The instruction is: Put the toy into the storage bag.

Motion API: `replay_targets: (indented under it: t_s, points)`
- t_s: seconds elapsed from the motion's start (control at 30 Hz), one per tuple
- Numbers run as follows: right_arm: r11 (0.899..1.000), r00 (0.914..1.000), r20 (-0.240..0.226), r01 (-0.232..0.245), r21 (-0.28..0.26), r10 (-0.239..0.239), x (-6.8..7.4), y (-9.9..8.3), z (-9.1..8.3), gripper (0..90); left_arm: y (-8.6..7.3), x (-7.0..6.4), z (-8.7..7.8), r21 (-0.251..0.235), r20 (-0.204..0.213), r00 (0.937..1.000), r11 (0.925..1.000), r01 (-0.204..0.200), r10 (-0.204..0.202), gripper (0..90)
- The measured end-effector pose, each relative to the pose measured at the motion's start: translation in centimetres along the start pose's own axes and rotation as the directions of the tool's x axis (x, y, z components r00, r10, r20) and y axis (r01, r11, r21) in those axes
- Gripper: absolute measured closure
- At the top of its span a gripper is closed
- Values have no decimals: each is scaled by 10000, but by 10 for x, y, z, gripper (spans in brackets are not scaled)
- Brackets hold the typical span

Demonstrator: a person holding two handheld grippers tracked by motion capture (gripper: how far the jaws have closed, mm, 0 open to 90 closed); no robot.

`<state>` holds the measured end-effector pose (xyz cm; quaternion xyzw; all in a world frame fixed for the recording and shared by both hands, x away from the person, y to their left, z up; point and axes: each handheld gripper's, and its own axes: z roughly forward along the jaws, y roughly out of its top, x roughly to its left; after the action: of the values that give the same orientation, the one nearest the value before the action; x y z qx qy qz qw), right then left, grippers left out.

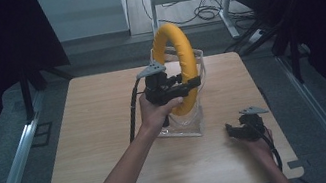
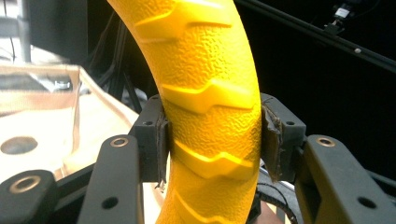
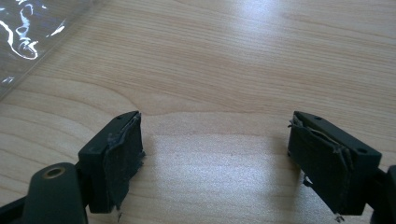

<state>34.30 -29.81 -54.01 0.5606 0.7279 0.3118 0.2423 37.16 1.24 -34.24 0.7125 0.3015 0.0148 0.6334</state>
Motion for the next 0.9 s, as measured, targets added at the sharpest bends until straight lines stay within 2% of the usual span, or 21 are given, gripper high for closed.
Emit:
replay_targets:
  t_s: [0.07, 0.2, 0.33, 0.47, 0.9]
  points:
    - [10000, 10000, -13, 24, 7, -24, 0, 0, 0, 181, -6, 4, 3, 186, -75, 10000, 9998, 12, -10, 504]
    - [10000, 10000, -10, 20, 4, -20, 0, 0, 0, 181, -10, 4, 5, 232, -182, 9998, 9997, 9, -4, 504]
    - [10000, 10000, -15, 17, 17, -17, 0, 0, 0, 181, -17, 7, 7, 283, -210, 9995, 9993, 249, -244, 504]
    - [10000, 10000, -12, 38, 5, -38, 0, 0, 0, 181, -31, 16, 11, 579, -246, 9976, 9962, 655, -641, 503]
    - [10000, 10000, -3, 40, -5, -40, 0, 0, 0, 181, -48, 15, 16, 925, -483, 9978, 9945, 493, -449, 504]
